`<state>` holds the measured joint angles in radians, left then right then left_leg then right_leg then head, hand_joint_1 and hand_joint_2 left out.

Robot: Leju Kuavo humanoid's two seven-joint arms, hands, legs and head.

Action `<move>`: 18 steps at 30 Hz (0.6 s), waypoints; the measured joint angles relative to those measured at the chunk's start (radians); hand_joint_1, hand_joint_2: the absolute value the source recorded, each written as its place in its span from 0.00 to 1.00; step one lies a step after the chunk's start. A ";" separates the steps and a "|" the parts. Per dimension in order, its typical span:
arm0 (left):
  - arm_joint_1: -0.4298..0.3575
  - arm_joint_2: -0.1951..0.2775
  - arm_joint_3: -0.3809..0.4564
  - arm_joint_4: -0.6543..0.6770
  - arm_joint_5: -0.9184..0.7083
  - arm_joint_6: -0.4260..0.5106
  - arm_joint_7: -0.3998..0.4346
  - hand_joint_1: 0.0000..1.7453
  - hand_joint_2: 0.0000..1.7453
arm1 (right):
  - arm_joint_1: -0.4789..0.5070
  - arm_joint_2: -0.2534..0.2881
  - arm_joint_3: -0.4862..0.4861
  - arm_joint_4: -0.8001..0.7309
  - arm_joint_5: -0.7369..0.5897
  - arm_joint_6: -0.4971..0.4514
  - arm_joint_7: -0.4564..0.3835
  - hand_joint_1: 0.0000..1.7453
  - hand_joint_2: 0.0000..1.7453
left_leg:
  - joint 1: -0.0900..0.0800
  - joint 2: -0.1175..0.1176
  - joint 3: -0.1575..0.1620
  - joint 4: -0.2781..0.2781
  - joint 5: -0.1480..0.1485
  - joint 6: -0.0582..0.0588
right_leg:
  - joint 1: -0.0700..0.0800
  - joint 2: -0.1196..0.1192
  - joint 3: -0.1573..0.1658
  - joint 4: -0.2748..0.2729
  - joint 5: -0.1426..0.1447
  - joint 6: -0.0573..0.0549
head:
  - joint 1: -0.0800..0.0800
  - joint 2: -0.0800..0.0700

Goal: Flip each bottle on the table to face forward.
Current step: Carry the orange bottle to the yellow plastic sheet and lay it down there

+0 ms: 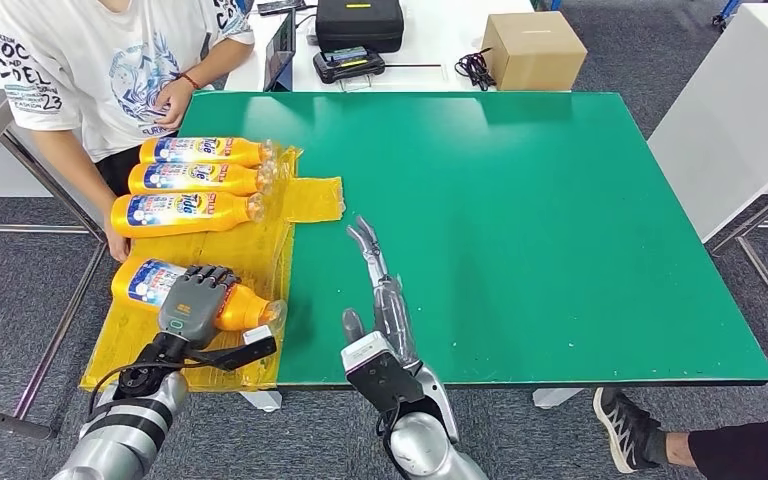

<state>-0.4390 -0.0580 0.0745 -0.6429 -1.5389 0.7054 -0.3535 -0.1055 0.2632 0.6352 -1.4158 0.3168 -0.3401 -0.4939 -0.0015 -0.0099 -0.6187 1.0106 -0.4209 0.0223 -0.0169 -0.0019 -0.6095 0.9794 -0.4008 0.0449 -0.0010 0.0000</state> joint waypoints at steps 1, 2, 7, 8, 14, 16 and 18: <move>-0.004 0.001 -0.008 0.009 0.001 0.000 0.002 1.00 1.00 | -0.001 0.000 0.000 0.001 0.000 0.002 0.000 0.00 0.00 | 0.000 0.000 0.000 0.000 0.000 0.000 | 0.000 0.000 0.000 0.000 0.000 0.000 | 0.000 0.000; -0.008 0.003 -0.016 0.018 0.005 0.000 0.003 0.96 1.00 | -0.001 0.000 0.000 0.001 -0.001 0.004 0.000 0.00 0.00 | 0.000 0.000 0.000 0.000 0.000 0.000 | 0.000 0.000 0.000 0.000 0.000 0.000 | 0.000 0.000; -0.046 0.008 -0.031 0.085 0.098 -0.069 -0.039 0.05 1.00 | 0.000 0.000 0.000 0.001 0.001 0.012 0.002 0.00 0.00 | 0.000 -0.001 0.002 0.000 0.000 0.000 | 0.000 -0.001 0.002 0.000 0.000 0.000 | 0.000 0.000; -0.057 0.009 -0.031 0.097 0.132 -0.111 -0.056 0.01 1.00 | 0.000 0.000 0.000 0.001 0.003 0.015 0.002 0.00 0.00 | 0.000 -0.002 0.002 0.000 0.000 0.000 | 0.000 -0.002 0.003 0.000 0.000 0.000 | 0.000 0.000; -0.106 0.013 -0.029 0.127 0.294 -0.368 -0.109 0.00 1.00 | 0.000 0.001 -0.002 0.001 0.016 0.028 0.008 0.00 0.00 | 0.000 -0.006 0.009 0.000 0.000 0.000 | 0.000 -0.005 0.011 0.000 -0.001 0.000 | 0.000 0.000; -0.115 0.013 -0.029 0.128 0.353 -0.444 -0.115 0.00 1.00 | 0.000 0.001 -0.002 0.001 0.018 0.031 0.010 0.00 0.00 | -0.001 -0.009 0.012 0.000 0.000 0.000 | -0.001 -0.007 0.015 -0.001 -0.002 0.000 | 0.000 0.000; -0.121 0.013 -0.028 0.128 0.403 -0.504 -0.116 0.00 1.00 | 0.000 0.001 -0.003 0.001 0.019 0.035 0.010 0.00 0.00 | -0.001 -0.011 0.014 -0.001 0.000 0.000 | -0.001 -0.009 0.018 -0.001 -0.003 0.001 | 0.000 0.000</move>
<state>-0.5599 -0.0445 0.0461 -0.5150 -1.1358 0.2013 -0.4696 -0.1053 0.2643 0.6323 -1.4149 0.3354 -0.3048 -0.4836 -0.0022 -0.0209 -0.6042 1.0099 -0.4208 0.0227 -0.0176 -0.0105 -0.5917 0.9786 -0.4043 0.0460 -0.0011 0.0000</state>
